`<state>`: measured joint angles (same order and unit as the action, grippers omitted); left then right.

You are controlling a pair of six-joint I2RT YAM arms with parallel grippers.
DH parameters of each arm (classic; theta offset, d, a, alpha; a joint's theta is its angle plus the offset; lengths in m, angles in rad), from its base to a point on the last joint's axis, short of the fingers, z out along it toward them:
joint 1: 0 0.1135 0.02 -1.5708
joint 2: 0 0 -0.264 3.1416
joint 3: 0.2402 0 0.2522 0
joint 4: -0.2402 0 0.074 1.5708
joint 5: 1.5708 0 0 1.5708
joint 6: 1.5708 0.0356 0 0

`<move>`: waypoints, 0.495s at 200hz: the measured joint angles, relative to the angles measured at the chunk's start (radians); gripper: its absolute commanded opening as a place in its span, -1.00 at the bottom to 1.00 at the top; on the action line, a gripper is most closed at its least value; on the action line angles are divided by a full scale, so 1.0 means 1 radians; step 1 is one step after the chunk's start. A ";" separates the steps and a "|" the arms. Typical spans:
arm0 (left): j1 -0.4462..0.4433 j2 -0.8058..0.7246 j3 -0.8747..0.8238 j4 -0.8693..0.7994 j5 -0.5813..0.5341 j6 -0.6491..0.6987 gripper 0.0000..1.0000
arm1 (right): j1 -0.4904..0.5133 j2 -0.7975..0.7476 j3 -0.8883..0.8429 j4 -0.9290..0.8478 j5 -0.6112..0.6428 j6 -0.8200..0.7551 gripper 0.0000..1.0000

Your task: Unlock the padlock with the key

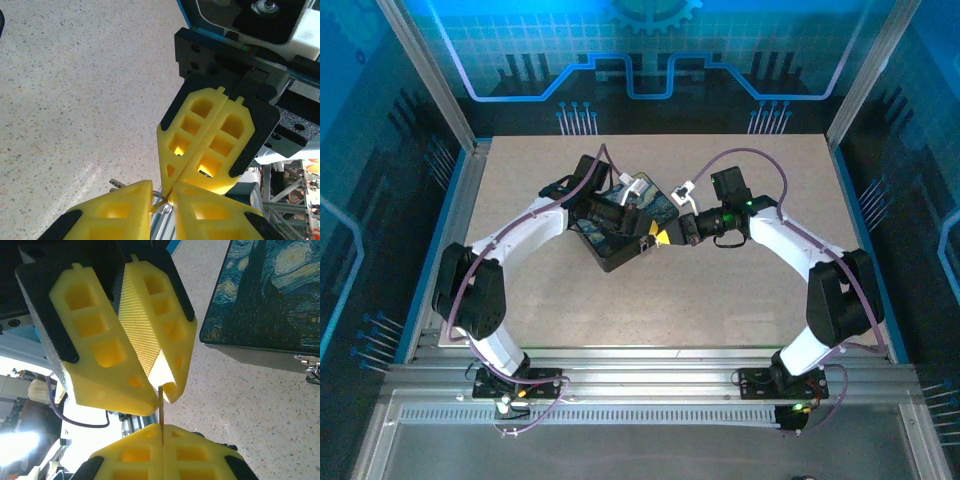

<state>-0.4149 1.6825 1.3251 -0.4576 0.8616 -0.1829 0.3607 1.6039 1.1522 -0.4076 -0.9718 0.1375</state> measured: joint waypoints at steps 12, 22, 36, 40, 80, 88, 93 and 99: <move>0.000 0.000 0.000 0.000 0.000 0.000 -0.64 | -0.001 0.000 0.000 0.002 -0.003 0.000 -1.00; 0.000 0.000 0.000 0.003 0.000 0.000 -0.64 | -0.002 0.000 0.000 0.005 -0.004 0.000 -1.00; 0.000 0.000 -0.003 0.010 0.002 0.000 -0.66 | -0.002 0.000 0.000 0.005 -0.006 0.000 -1.00; 0.000 0.000 -0.004 0.011 0.003 0.001 -0.66 | -0.002 0.001 0.000 0.005 -0.006 0.000 -1.00; 0.001 0.000 -0.008 0.018 0.005 0.002 -0.66 | -0.003 0.009 0.002 0.008 -0.016 0.001 -1.00; 0.001 0.000 -0.009 0.019 0.005 0.002 -0.65 | -0.005 0.012 0.005 0.007 -0.018 0.000 -1.00; 0.001 0.000 -0.010 0.020 0.005 0.002 -0.65 | -0.006 0.014 0.007 0.007 -0.022 0.000 -1.00; 0.001 0.000 -0.011 0.021 0.007 0.002 -0.65 | -0.007 0.018 0.010 0.008 -0.026 0.001 -1.00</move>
<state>-0.4141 1.6825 1.3140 -0.4362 0.8684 -0.1810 0.3534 1.6218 1.1625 -0.4000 -0.9977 0.1383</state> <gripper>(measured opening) 0.174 0.055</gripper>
